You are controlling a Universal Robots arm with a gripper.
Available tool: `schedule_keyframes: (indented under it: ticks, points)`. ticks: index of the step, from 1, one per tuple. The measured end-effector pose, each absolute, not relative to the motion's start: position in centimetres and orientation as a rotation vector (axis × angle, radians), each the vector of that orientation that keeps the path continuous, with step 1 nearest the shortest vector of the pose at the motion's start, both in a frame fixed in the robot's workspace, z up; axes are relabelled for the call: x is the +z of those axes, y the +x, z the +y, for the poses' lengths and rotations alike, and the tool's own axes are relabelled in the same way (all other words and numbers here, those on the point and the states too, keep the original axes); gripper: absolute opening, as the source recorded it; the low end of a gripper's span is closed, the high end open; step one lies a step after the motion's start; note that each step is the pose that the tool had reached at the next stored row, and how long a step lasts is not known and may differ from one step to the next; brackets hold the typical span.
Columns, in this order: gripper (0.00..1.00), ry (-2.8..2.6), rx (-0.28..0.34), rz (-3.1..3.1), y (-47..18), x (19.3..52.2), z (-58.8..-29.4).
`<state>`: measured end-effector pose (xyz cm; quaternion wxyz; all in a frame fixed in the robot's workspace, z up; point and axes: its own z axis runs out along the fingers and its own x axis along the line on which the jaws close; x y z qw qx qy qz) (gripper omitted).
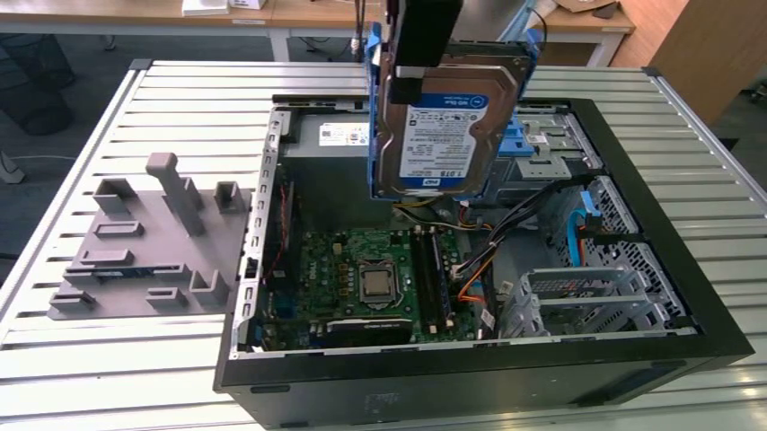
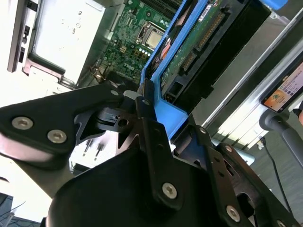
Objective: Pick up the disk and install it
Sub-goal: 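Insert the disk into the insertion slot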
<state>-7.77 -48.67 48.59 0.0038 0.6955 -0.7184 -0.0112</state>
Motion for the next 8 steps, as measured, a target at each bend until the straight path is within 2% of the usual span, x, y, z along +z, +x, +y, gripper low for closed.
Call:
schedule_keyframes:
  ticks: [8]
  points:
    - [0.36,2.179,-0.036,-2.251,-5.7,48.6,-49.0]
